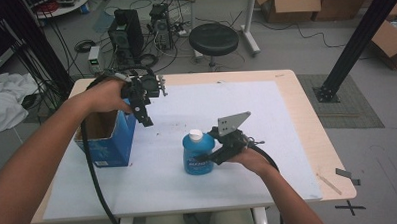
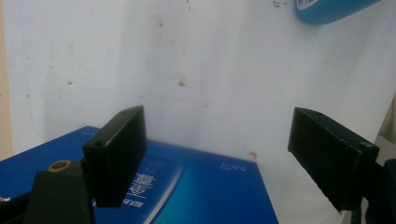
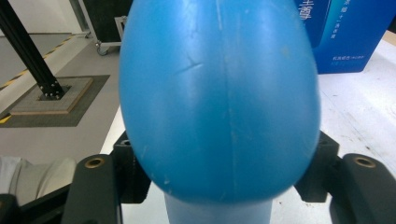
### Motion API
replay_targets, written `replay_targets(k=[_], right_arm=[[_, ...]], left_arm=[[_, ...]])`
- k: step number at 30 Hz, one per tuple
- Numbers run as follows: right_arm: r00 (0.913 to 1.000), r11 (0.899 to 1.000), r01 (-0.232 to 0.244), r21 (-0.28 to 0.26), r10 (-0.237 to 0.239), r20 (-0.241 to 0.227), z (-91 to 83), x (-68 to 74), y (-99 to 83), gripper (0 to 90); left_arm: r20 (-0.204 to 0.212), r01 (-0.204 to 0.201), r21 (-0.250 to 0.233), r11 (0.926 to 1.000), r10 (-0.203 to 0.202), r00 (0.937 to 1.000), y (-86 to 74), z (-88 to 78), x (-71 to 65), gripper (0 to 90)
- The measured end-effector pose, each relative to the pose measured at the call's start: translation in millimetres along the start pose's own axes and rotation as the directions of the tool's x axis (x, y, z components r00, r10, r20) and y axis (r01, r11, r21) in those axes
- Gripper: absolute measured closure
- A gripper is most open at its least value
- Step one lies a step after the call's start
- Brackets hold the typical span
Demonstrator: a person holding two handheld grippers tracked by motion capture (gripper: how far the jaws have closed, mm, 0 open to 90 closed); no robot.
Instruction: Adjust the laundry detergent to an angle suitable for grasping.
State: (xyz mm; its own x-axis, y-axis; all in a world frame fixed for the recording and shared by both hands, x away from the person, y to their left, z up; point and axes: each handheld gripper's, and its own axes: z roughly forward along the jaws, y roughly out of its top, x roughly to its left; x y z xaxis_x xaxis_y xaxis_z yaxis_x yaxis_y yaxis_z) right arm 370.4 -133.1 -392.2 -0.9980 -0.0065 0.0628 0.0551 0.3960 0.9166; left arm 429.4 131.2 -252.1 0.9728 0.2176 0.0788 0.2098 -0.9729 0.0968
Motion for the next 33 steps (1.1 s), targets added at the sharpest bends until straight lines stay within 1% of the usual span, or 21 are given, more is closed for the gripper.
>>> replay_targets(k=[12,18,29,33], right_arm=[[0.9998,1.0,-0.017,-0.003,0.017,0.006,-1.3,-0.3,-0.6,27.8],[0.9993,0.999,-0.03,-0.016,0.031,0.02,-2.8,-1.1,-0.4,22.7],[0.9987,0.999,-0.045,-0.013,0.045,0.024,-4.0,-0.1,-0.8,18.2],[0.998,0.998,-0.053,-0.017,0.054,0.035,-4.8,-0.2,-1.0,16.5]], left_arm=[[0.001,0.0,-0.002,1.0,0.0,1.0,0.7,0.1,0.2,20.3],[0.002,0.0,-0.004,1.0,0.0,1.0,0.8,0.2,0.2,20.3],[0.001,0.002,-0.005,1.0,-0.002,1.0,0.7,0.4,0.3,20.3],[0.002,0.002,-0.002,1.0,-0.002,1.0,1.1,0.7,0.8,20.3]])
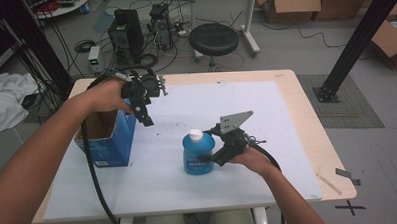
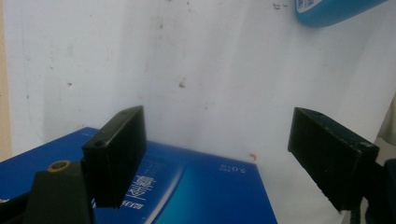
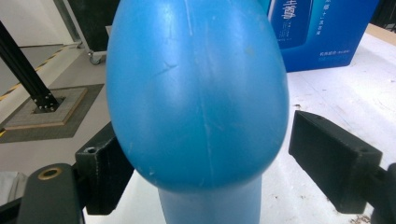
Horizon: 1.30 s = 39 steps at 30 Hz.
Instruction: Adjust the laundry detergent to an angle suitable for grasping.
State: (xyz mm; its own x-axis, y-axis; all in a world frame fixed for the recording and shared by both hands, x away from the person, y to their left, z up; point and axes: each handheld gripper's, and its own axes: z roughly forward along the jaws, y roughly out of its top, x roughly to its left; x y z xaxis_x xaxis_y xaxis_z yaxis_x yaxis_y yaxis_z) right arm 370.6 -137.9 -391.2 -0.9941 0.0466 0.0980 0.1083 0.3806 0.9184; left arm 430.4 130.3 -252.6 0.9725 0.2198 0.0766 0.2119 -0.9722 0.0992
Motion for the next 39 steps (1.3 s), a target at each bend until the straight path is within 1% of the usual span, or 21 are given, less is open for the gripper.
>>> replay_targets(k=[2,6,11,14,17,18,21,24,26,27,28,29,30,31,32,33,34,36,37,38,39], right_arm=[[1.0,1.0,-0.003,0.002,0.003,0.005,-1.2,0.3,0.2,15.3],[0.9992,1.0,-0.012,0.005,0.012,0.037,-6.8,1.4,0.2,14.8],[0.9977,0.998,-0.02,0.053,0.017,0.066,-21.4,3.3,0.8,14.8],[0.997,0.996,-0.013,0.09,0.006,0.077,-32.0,4.5,2.2,14.8],[0.9963,0.992,-0.025,0.121,0.014,0.085,-46.8,6.8,3.7,14.8],[0.9958,0.991,-0.025,0.131,0.014,0.09,-50.3,7.5,4.0,14.8],[0.994,0.983,-0.036,0.181,0.017,0.108,-66.2,11.0,5.6,14.8],[0.9911,0.969,-0.046,0.243,0.014,0.132,-79.9,13.2,7.0,14.9],[0.9873,0.95,-0.063,0.305,0.015,0.158,-91.0,13.3,6.4,14.9],[0.9859,0.943,-0.075,0.324,0.022,0.166,-94.7,13.0,5.6,15.0],[0.9831,0.932,-0.098,0.348,0.037,0.18,-101.2,12.5,4.0,15.1],[0.9811,0.927,-0.112,0.358,0.046,0.188,-104.8,12.1,2.8,15.2],[0.9775,0.914,-0.132,0.383,0.056,0.203,-110.9,11.7,1.5,15.3],[0.9744,0.906,-0.141,0.4,0.056,0.218,-115.4,12.0,0.8,15.2],[0.9712,0.894,-0.151,0.421,0.055,0.232,-119.6,12.8,0.7,15.2],[0.9692,0.881,-0.154,0.448,0.046,0.242,-123.2,13.3,0.9,15.2],[0.967,0.864,-0.156,0.478,0.035,0.253,-126.3,14.2,1.5,15.2],[0.9624,0.825,-0.167,0.54,0.017,0.271,-131.0,15.3,3.7,15.4],[0.9613,0.808,-0.169,0.564,0.009,0.275,-133.0,15.4,4.9,15.5],[0.9608,0.795,-0.171,0.582,0.003,0.277,-135.1,14.8,6.0,15.8],[0.96,0.785,-0.178,0.593,0.006,0.28,-136.8,14.6,7.2,15.7]], left_arm=[[0.001,-0.002,0.001,1.0,0.002,1.0,0.2,0.2,0.1,20.3],[0.001,0.001,0.0,1.0,-0.001,1.0,-0.1,-0.4,-0.2,20.3],[0.0,0.002,0.003,1.0,-0.002,1.0,-0.6,-0.6,-0.1,20.3],[0.0,0.003,-0.001,1.0,-0.003,1.0,-0.2,-1.0,-0.2,20.3],[0.001,0.003,-0.001,1.0,-0.003,1.0,0.5,-0.9,-0.5,20.3],[0.0,0.002,0.0,1.0,-0.002,1.0,0.9,-1.1,-0.6,20.2],[0.001,0.003,-0.003,1.0,-0.003,1.0,1.6,-1.0,-0.4,20.3],[0.001,0.007,-0.003,1.0,-0.007,1.0,2.1,-0.4,-0.1,20.2],[-0.001,0.008,-0.005,1.0,-0.008,1.0,2.5,-0.8,0.1,20.2],[-0.001,0.007,-0.006,1.0,-0.007,1.0,2.9,-0.9,0.0,20.2],[-0.001,0.007,-0.007,1.0,-0.007,1.0,3.1,-1.0,0.0,20.2],[-0.001,0.006,-0.009,0.9999,-0.006,1.0,3.6,-1.2,0.1,20.2],[-0.001,0.007,-0.012,0.9999,-0.007,1.0,4.0,-1.3,0.2,20.2],[-0.001,0.006,-0.013,0.9999,-0.006,1.0,4.4,-1.4,0.4,20.2],[-0.002,0.007,-0.013,0.9999,-0.007,1.0,4.8,-1.3,0.6,20.2],[-0.001,0.008,-0.013,0.9999,-0.008,1.0,5.2,-1.1,0.7,20.2],[0.0,0.008,-0.011,0.9999,-0.008,1.0,5.4,-0.7,1.0,20.2],[0.0,0.01,-0.009,0.9999,-0.01,1.0,6.0,-0.2,1.4,20.2],[0.001,0.012,-0.01,0.9999,-0.012,0.9999,6.1,-0.2,1.7,20.2],[0.0,0.013,-0.012,0.9998,-0.013,0.9999,6.2,-0.3,1.9,20.2],[0.0,0.014,-0.015,0.9998,-0.014,0.9999,6.2,-0.6,2.0,20.2]])
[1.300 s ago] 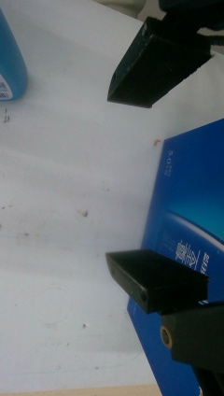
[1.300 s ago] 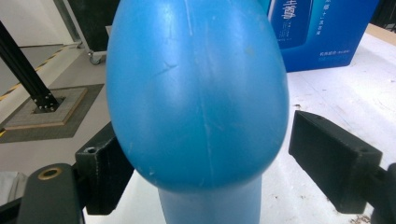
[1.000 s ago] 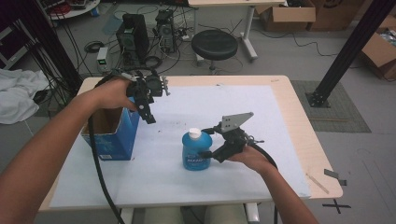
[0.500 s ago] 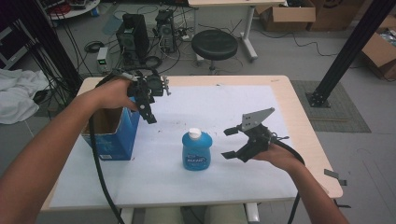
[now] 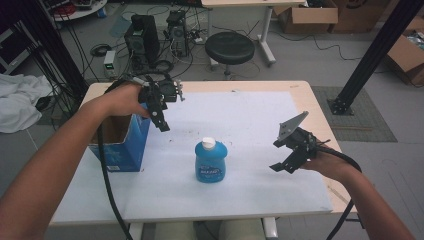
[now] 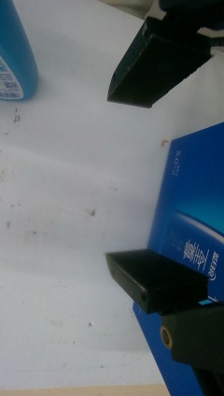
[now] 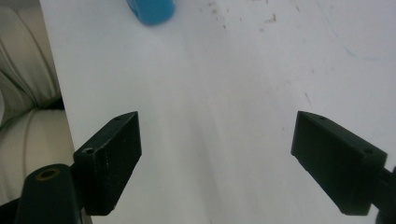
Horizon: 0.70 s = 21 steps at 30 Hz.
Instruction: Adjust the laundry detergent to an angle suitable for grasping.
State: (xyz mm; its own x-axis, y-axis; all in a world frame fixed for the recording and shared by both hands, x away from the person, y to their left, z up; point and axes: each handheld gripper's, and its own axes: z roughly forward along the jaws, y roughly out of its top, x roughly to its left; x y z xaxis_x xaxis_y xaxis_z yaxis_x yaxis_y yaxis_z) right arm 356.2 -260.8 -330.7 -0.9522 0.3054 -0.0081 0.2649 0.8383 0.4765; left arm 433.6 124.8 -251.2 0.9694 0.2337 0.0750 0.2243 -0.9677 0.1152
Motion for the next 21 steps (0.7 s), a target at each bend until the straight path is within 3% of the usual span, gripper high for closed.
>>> replay_targets(k=[6,21], right_arm=[[0.9998,0.997,-0.02,0.073,0.019,0.011,-13.1,-6.3,0.6,15.7],[0.9989,0.993,-0.03,0.113,0.026,0.04,-21.9,-13.4,-2.6,16.0]], left_arm=[[-0.004,0.008,-0.008,0.9999,-0.008,1.0,-0.3,-0.9,-0.2,20.2],[-0.009,0.017,-0.012,0.9998,-0.017,0.9998,-2.1,-3.2,-1.7,20.0]])
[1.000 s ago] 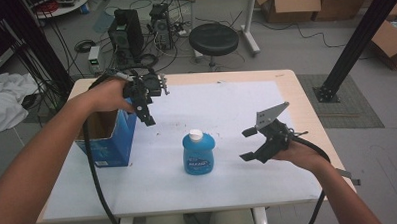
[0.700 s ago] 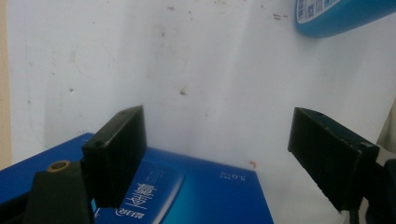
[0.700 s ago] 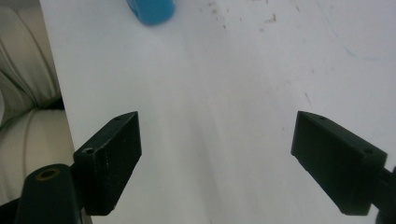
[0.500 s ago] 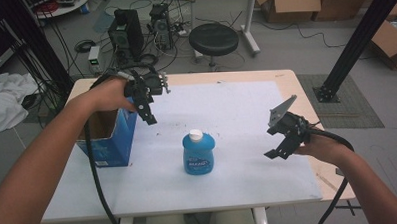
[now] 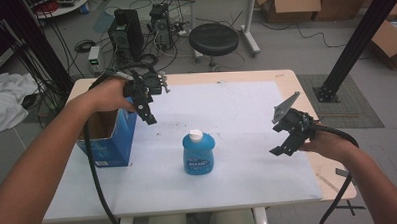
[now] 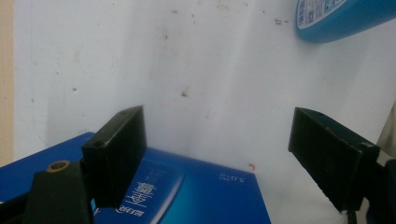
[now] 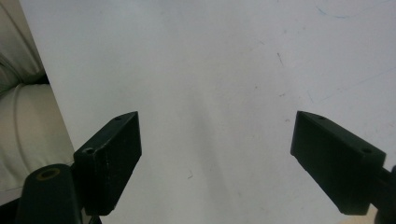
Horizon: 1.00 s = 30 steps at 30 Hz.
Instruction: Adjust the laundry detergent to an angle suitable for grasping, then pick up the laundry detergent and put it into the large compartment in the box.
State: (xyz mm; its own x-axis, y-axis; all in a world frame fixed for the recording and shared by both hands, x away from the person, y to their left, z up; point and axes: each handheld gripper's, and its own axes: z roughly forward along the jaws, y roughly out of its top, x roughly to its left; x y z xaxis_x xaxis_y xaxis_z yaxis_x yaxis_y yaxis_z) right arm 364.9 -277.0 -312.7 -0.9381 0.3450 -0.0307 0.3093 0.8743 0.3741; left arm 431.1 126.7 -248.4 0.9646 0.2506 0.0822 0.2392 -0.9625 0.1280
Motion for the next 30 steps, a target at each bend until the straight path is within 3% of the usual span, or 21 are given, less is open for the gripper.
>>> replay_targets(k=[30], right_arm=[[0.9999,0.999,0.007,-0.036,-0.006,0.013,-3.3,5.7,2.1,16.3]], left_arm=[[-0.001,0.002,0.0,1.0,-0.002,1.0,5.1,-5.2,-7.5,19.7]])
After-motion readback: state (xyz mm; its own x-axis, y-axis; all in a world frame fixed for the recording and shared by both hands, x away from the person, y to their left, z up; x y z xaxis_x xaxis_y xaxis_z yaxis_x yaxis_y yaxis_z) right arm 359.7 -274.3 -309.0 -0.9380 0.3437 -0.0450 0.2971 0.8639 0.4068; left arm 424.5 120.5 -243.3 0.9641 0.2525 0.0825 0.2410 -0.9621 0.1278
